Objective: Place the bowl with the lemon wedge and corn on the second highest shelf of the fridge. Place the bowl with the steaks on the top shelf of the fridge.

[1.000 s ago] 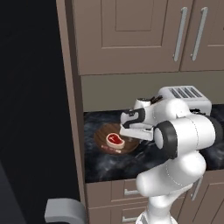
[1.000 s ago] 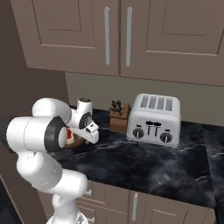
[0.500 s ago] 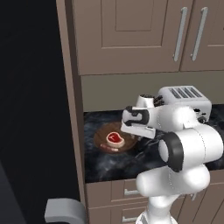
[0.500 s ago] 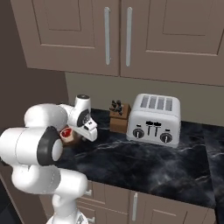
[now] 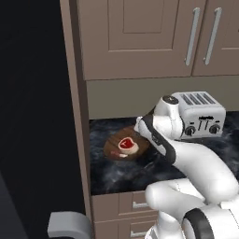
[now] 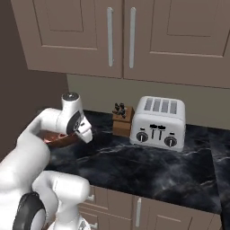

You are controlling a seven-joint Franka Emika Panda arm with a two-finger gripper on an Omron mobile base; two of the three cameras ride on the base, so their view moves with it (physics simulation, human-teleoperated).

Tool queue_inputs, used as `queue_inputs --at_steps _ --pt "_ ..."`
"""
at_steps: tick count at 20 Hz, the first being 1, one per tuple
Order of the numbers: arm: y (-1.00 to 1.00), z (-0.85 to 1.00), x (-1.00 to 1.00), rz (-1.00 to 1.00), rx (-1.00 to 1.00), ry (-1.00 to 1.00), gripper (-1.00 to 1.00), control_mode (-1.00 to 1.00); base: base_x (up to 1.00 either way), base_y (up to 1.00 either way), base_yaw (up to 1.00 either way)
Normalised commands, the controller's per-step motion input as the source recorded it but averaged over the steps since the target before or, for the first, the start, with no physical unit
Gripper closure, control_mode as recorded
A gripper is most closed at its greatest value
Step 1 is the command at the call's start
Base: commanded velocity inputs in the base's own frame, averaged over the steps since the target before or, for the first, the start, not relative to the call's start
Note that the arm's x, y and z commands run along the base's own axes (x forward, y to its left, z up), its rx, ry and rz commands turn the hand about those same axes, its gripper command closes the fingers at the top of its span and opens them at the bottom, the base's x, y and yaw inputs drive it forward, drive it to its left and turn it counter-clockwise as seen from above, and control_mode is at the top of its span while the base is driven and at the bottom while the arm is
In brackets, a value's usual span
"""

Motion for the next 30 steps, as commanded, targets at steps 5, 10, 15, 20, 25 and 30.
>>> queue_inputs --at_steps 5,10,15,20,25,30 --pt "-0.28 1.00 -1.00 -0.26 0.05 -0.17 1.00 -1.00 0.00 0.00 0.00" --pt "-0.79 0.93 -1.00 -0.17 0.22 0.00 1.00 -1.00 0.00 0.00 0.00" --pt "-0.92 0.63 -1.00 -0.05 0.21 -0.01 1.00 -1.00 0.00 0.00 0.00" --pt "-0.15 0.00 -0.20 -0.03 0.01 0.00 1.00 -1.00 0.00 0.00 0.00" --pt "0.00 0.00 -0.13 0.00 0.00 0.00 1.00 1.00 -0.57 0.00 0.00" --pt "0.00 0.00 0.00 0.00 0.00 0.00 1.00 1.00 -1.00 0.01 0.02"
